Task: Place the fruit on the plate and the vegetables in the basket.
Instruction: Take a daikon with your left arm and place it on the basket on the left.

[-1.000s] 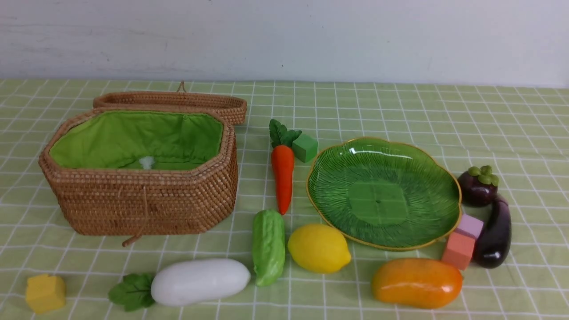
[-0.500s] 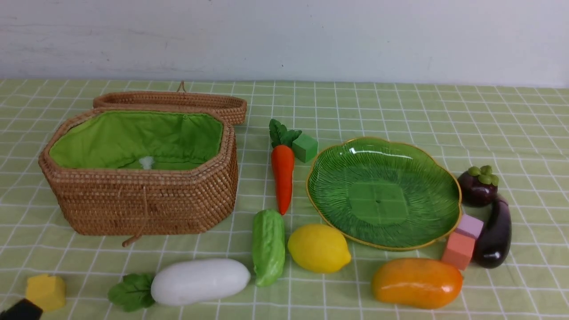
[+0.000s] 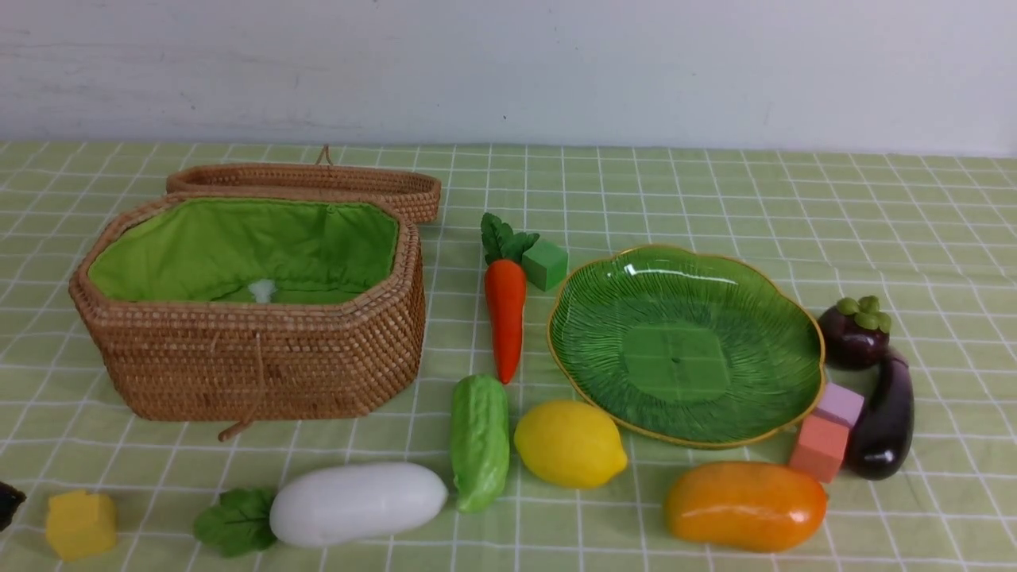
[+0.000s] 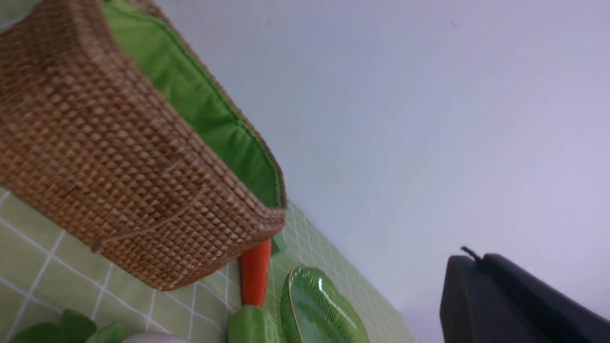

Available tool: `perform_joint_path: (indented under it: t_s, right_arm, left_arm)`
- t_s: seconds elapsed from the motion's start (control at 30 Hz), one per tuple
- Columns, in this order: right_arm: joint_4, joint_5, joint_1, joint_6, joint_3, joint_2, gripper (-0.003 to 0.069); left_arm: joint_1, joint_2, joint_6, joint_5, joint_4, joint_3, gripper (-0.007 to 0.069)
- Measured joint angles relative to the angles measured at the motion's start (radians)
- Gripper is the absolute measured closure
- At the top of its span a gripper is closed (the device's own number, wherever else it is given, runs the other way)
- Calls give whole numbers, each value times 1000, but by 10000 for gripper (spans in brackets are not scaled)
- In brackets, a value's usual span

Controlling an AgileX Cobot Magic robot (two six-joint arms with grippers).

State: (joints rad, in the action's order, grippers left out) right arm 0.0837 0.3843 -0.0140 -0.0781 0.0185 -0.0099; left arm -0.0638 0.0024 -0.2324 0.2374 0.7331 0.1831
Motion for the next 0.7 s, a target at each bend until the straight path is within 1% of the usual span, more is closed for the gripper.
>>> perform_joint_path:
  t_s: [0.07, 0.17, 0.23, 0.27, 0.33, 0.43, 0.53, 0.57, 0.63, 0.7]
  right_arm:
    - [0, 0, 0, 0, 0, 0, 418]
    - [0, 0, 0, 0, 0, 0, 418]
    - [0, 0, 0, 0, 0, 0, 418]
    - [0, -1, 0, 0, 0, 0, 418]
    - [-1, -10, 0, 0, 0, 0, 418]
    - [11, -49, 0, 10, 7, 0, 418]
    - [121, -123, -1, 96, 9, 0, 418]
    - [139, -136, -1, 111, 9, 0, 418]
    - [241, -222, -1, 197, 9, 0, 418]
    - [282, -288, -1, 226, 9, 0, 418]
  left_arm:
    - [0, 37, 68, 78, -13, 66, 638]
    - [0, 162, 205, 221, -25, 178, 638]
    - [0, 214, 256, 285, -26, 223, 638]
    - [0, 281, 318, 371, -28, 284, 638]
    - [0, 354, 354, 423, -29, 328, 638]
    - [0, 423, 361, 446, -20, 365, 638]
    - [0, 470, 427, 492, -5, 408, 638]
    - [0, 475, 441, 505, -3, 415, 638]
    - [0, 513, 514, 615, -2, 469, 638]
    - [0, 548, 539, 702, -5, 509, 638]
